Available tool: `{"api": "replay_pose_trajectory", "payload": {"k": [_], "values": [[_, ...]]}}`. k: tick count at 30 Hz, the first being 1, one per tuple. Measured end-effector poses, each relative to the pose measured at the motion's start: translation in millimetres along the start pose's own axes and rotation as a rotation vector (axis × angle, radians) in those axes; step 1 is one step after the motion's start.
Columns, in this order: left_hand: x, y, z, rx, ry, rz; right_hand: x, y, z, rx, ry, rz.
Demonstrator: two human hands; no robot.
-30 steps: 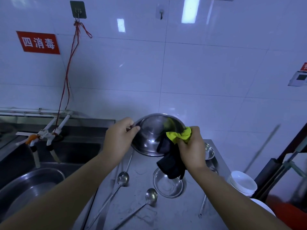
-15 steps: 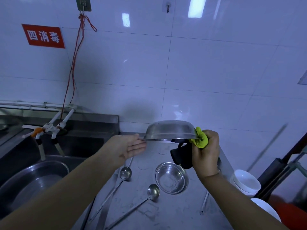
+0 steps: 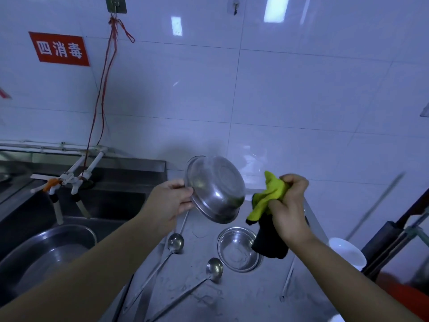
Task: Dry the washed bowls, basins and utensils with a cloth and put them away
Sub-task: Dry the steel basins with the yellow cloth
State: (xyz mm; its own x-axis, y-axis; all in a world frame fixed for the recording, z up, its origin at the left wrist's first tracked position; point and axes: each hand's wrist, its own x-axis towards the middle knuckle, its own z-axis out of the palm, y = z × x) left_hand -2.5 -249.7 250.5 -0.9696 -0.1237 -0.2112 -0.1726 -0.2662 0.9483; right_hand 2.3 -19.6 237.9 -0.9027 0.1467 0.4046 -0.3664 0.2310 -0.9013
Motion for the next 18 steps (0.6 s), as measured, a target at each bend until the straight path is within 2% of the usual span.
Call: {"api": "replay_pose_trajectory", "payload": {"k": [2, 6, 10, 12, 14, 16, 18], "values": [[-6, -3, 15, -0.005, -0.036, 0.051, 5, -6, 11, -0.184, -0.057, -0.154], [-10, -1, 32, -0.098, -0.017, 0.099, -6, -9, 32, -0.459, -0.256, -0.601], [-8, 3, 31, -0.153, -0.037, 0.113, -13, 14, 35, -0.755, -0.305, -0.993], [-6, 4, 29, -0.106, -0.086, 0.153, -9, 23, 33, -0.8, -0.278, -1.013], [-7, 2, 28, -0.013, -0.142, 0.211, -2, 14, 37, -0.686, -0.23, -0.96], [-10, -2, 30, 0.114, -0.185, 0.267, 11, -5, 43, -0.572, -0.205, -0.83], [-12, -8, 29, 0.268, -0.192, 0.329, 31, -23, 45, -0.508, -0.235, -0.58]]}}
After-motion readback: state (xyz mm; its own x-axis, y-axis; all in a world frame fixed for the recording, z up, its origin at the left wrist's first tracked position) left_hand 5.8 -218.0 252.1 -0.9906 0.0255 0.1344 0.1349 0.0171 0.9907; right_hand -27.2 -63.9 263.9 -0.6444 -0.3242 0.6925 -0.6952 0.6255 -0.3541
